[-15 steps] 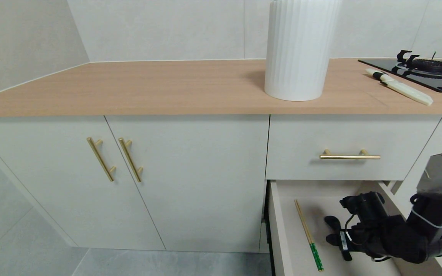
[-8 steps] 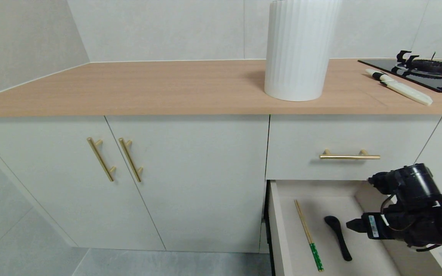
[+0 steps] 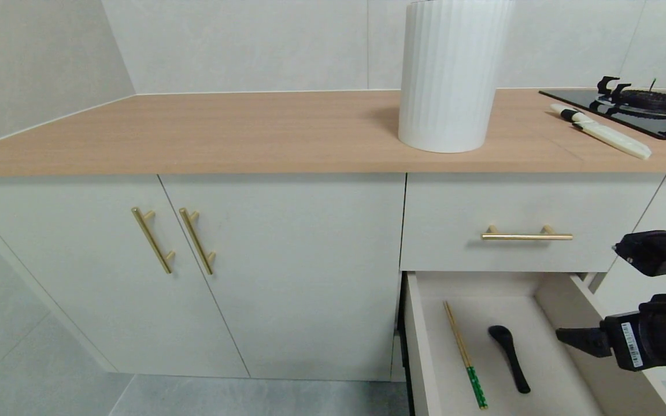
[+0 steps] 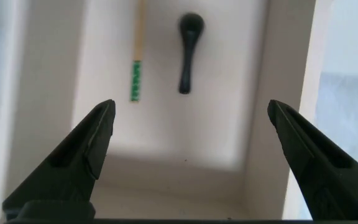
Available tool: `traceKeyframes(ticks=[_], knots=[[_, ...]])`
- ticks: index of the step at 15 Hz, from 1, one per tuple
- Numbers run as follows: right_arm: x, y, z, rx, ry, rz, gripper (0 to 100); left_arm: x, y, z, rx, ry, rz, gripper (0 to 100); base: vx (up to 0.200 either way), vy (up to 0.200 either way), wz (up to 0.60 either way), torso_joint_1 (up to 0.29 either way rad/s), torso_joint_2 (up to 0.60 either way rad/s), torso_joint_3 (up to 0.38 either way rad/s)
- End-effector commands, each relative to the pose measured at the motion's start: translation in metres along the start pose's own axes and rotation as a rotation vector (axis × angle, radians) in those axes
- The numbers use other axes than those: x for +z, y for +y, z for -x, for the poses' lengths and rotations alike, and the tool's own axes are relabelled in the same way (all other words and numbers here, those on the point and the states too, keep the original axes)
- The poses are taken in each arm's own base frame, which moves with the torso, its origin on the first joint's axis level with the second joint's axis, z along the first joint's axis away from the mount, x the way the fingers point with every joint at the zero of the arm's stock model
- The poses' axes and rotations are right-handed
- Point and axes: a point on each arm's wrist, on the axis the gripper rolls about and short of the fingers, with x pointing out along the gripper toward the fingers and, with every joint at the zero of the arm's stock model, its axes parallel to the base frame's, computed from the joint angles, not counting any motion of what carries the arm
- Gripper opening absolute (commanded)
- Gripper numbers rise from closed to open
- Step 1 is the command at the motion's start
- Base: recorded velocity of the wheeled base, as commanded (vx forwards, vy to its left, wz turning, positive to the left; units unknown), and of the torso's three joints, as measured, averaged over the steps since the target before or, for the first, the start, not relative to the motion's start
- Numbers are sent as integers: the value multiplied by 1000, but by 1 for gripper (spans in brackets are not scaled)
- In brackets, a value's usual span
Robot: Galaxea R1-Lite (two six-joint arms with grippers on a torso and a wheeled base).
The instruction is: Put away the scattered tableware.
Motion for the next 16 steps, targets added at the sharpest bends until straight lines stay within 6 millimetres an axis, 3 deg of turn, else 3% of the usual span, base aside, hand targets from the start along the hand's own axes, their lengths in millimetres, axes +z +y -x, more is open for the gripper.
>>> traceKeyframes(ticks=[1, 3, 14, 16], knots=[[0, 1, 14, 18, -50, 3, 100, 0, 0, 0, 1, 0, -1, 100, 0, 0, 0, 0, 0, 0], [0, 1, 14, 17, -52, 4, 100, 0, 0, 0, -1, 0, -1, 100, 0, 0, 0, 0, 0, 0], [-5, 7, 15, 46, -29, 49, 100, 0, 0, 0, 1, 0, 0, 100, -200, 0, 0, 2, 2, 3], [-10, 9, 16, 56, 3, 68, 100, 0, 0, 0, 1, 0, 0, 100, 0, 0, 0, 0, 0, 0]])
